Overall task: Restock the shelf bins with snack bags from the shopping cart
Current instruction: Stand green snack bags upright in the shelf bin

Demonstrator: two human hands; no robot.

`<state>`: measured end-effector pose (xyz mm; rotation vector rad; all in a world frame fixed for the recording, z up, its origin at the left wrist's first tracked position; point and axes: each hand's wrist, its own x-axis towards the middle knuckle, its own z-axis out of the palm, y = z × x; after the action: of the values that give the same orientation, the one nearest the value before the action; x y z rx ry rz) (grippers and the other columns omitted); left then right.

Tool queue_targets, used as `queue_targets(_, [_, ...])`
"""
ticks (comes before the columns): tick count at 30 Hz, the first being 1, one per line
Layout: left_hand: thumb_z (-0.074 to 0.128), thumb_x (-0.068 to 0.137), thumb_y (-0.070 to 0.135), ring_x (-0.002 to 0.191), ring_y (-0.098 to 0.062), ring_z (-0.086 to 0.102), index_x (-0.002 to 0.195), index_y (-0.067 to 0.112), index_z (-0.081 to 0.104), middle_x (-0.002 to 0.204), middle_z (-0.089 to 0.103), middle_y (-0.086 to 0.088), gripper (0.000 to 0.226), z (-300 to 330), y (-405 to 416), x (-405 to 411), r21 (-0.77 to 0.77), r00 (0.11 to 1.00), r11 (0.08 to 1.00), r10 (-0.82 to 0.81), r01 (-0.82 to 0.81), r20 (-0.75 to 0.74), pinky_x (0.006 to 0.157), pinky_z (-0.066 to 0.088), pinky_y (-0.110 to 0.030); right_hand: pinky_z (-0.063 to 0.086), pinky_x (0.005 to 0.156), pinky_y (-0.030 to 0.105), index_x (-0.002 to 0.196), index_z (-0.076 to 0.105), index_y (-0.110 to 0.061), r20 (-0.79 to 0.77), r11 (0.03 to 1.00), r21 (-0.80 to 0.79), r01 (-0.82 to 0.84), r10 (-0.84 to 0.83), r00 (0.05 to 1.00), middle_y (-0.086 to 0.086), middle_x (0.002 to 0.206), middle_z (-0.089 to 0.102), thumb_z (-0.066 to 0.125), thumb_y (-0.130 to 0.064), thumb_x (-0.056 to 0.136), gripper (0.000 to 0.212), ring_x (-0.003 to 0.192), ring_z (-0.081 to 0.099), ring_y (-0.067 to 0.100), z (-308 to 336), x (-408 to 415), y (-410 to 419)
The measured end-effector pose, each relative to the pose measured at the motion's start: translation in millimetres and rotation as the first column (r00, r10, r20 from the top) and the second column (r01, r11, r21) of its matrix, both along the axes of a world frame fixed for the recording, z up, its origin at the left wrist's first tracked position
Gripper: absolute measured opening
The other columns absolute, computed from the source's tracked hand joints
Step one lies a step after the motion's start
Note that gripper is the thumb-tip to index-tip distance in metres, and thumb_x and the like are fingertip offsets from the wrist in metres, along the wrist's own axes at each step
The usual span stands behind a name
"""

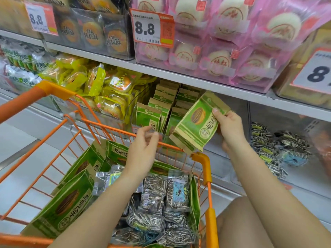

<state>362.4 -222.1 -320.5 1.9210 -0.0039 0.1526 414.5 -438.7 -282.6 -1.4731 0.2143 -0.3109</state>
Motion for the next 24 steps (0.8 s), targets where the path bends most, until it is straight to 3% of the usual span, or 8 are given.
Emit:
queue_targets(3, [0.039, 0.098, 0.041, 0.126, -0.013, 0.04, 0.135, 0.018, 0.047, 0.134, 0.05, 0.005, 0.045, -13, 1, -2, 0.575, 0.97, 0.818, -0.149, 0.014, 0.189, 0.106, 0.034, -0.033, 0.05, 0.067, 0.033, 0.087, 0.059, -0.019, -0.117, 0.986, 0.138, 0.093, -0.077, 0.99, 0.002, 0.078, 0.065, 0.056, -0.014, 0.095, 0.01, 0.07, 0.062, 0.018, -11, 21, 1])
queue_targets(5, [0.039, 0.098, 0.041, 0.135, -0.017, 0.03, 0.134, 0.019, 0.05, 0.145, 0.038, 0.002, 0.044, -19, -2, -4, 0.706, 0.963, 0.708, -0.211, 0.03, 0.17, 0.112, 0.022, -0.034, 0.052, 0.061, 0.03, 0.087, 0.058, -0.02, -0.138, 0.943, 0.283, 0.174, -0.14, 0.98, 0.001, 0.079, 0.065, 0.055, -0.013, 0.096, 0.011, 0.07, 0.063, 0.015, -13, 31, 4])
queue_targets(7, [0.042, 0.097, 0.039, 0.136, -0.018, 0.028, 0.133, 0.018, 0.051, 0.147, 0.034, 0.001, 0.043, -23, -2, -6, 0.729, 0.963, 0.683, -0.216, 0.03, 0.164, 0.113, 0.02, -0.035, 0.053, 0.058, 0.03, 0.087, 0.057, -0.021, -0.153, 0.904, 0.366, 0.222, -0.177, 0.972, 0.0, 0.082, 0.065, 0.054, -0.013, 0.097, 0.013, 0.071, 0.062, 0.015, -14, 39, 6])
queue_targets(9, [0.048, 0.095, 0.036, 0.134, -0.02, 0.033, 0.129, 0.018, 0.054, 0.144, 0.038, 0.0, 0.039, -25, -1, -6, 0.728, 0.956, 0.685, -0.218, 0.006, 0.197, 0.113, 0.022, -0.037, 0.053, 0.06, 0.031, 0.086, 0.056, -0.021, -0.167, 0.925, 0.315, 0.213, -0.167, 0.972, 0.0, 0.081, 0.063, 0.052, -0.013, 0.098, 0.015, 0.07, 0.061, 0.014, -15, 46, 9])
queue_targets(12, [0.056, 0.09, 0.031, 0.127, -0.023, 0.044, 0.121, 0.015, 0.059, 0.138, 0.047, -0.003, 0.035, -27, 0, -3, 0.729, 0.95, 0.684, -0.213, -0.022, 0.228, 0.109, 0.03, -0.041, 0.053, 0.071, 0.036, 0.091, 0.059, -0.018, -0.225, 0.994, 0.102, 0.036, -0.012, 0.974, 0.001, 0.084, 0.065, 0.054, -0.015, 0.096, 0.008, 0.074, 0.062, 0.016, -21, 49, 14])
queue_targets(15, [0.059, 0.087, 0.027, 0.125, -0.025, 0.046, 0.119, 0.012, 0.06, 0.138, 0.048, -0.006, 0.035, -27, -1, -3, 0.75, 0.951, 0.66, -0.212, -0.029, 0.224, 0.108, 0.032, -0.042, 0.049, 0.088, 0.037, 0.094, 0.064, -0.016, -0.288, 0.953, -0.194, -0.232, 0.17, 0.942, 0.003, 0.092, 0.068, 0.059, -0.021, 0.095, 0.008, 0.087, 0.064, 0.018, -33, 42, 20])
queue_targets(20, [0.057, 0.087, 0.025, 0.133, -0.023, 0.035, 0.128, 0.016, 0.054, 0.145, 0.039, -0.003, 0.043, -24, 0, -3, 0.747, 0.953, 0.665, -0.226, 0.0, 0.2, 0.113, 0.021, -0.038, 0.053, 0.088, 0.048, 0.092, 0.068, -0.012, -0.226, 0.887, -0.426, -0.177, 0.086, 0.97, 0.013, 0.097, 0.073, 0.067, -0.023, 0.088, 0.013, 0.093, 0.068, 0.029, -40, 32, 17])
queue_targets(24, [0.056, 0.088, 0.026, 0.133, -0.023, 0.035, 0.129, 0.016, 0.054, 0.146, 0.038, -0.003, 0.042, -26, 0, -4, 0.741, 0.951, 0.672, -0.224, -0.006, 0.211, 0.114, 0.021, -0.039, 0.051, 0.061, 0.018, 0.086, 0.067, 0.011, -0.207, 0.809, -0.571, -0.141, 0.024, 0.978, 0.02, 0.083, 0.071, 0.056, -0.025, 0.096, 0.038, 0.067, 0.063, 0.019, -34, 20, 8])
